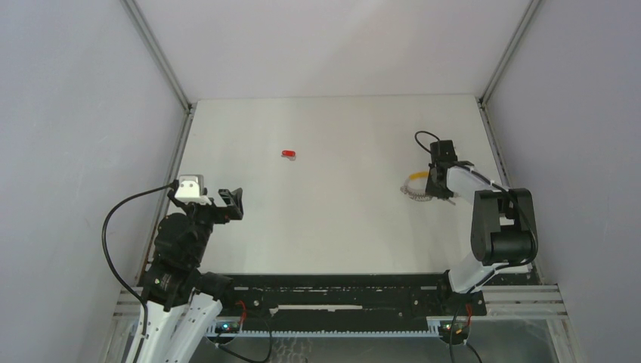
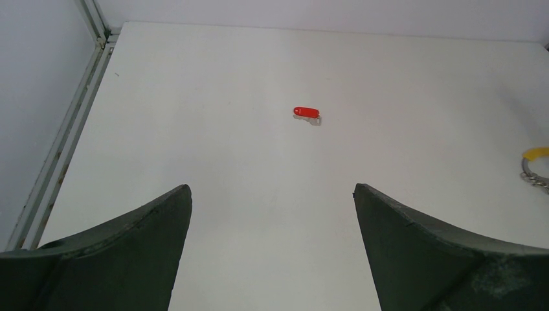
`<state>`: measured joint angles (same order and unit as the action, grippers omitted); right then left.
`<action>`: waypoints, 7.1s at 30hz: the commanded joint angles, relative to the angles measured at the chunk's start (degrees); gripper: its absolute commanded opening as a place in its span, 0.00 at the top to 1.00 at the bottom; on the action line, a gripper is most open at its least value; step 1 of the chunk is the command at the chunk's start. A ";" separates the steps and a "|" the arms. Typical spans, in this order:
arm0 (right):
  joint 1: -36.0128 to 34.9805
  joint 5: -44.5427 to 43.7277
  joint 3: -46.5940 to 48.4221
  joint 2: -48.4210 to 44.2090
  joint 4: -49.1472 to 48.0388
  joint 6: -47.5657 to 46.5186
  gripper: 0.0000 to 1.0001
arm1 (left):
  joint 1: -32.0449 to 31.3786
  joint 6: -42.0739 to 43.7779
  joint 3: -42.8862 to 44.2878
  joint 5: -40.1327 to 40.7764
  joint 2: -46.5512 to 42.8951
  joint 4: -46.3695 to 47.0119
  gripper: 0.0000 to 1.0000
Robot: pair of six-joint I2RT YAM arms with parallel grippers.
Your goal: Put the keys on the keyring
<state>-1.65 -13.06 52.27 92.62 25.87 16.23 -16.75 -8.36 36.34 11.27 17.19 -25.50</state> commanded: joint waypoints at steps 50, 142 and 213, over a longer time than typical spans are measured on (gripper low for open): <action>-42.27 -0.03 8.71 -6.85 1.09 -5.50 1.00 | -9.71 -11.29 0.28 -17.55 12.25 2.02 0.00; -45.26 6.78 7.68 -17.33 7.84 -1.35 0.72 | -30.00 6.43 -10.81 -30.53 67.95 74.32 0.80; -23.38 45.28 0.08 -10.88 -11.02 18.18 0.70 | -30.77 7.86 -10.50 -31.04 66.91 72.05 0.86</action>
<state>-25.10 30.52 49.67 80.31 15.09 35.07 -46.89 -1.87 23.18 -19.29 85.27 46.19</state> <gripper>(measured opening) 0.304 0.221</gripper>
